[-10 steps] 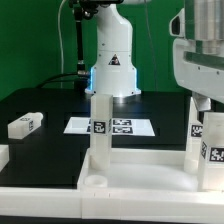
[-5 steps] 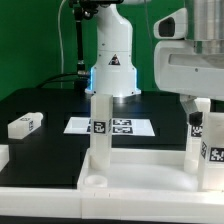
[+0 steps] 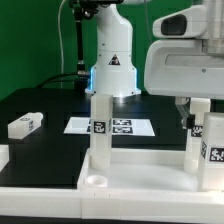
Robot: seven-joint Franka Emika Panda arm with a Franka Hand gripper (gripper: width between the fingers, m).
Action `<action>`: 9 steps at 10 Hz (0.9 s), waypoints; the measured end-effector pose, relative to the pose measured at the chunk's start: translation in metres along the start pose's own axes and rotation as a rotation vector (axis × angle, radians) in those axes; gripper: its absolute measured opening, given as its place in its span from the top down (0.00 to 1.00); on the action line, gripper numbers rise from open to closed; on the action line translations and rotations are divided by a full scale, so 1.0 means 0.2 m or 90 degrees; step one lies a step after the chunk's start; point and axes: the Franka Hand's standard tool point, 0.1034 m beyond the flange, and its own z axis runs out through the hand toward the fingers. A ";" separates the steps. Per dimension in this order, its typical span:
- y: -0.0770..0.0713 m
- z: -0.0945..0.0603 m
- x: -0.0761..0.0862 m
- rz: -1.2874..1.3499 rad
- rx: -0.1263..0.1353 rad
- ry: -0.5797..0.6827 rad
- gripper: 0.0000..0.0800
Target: Assemble desk
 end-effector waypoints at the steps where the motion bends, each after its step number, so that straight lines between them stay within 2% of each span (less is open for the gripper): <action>1: 0.00 0.00 0.00 -0.035 0.001 0.003 0.19; 4: 0.00 0.00 0.01 -0.161 -0.002 0.007 0.19; 6: 0.00 0.00 0.01 -0.170 -0.002 0.007 0.48; 7: 0.00 0.00 0.01 -0.170 -0.002 0.007 0.48; 8: 0.01 0.00 0.01 -0.170 -0.002 0.007 0.64; 9: 0.01 0.00 0.01 -0.169 -0.002 0.007 0.64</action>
Offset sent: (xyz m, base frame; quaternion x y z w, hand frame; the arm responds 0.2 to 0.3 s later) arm 0.0021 -0.0013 0.0042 -0.0242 0.0082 -0.2089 0.9776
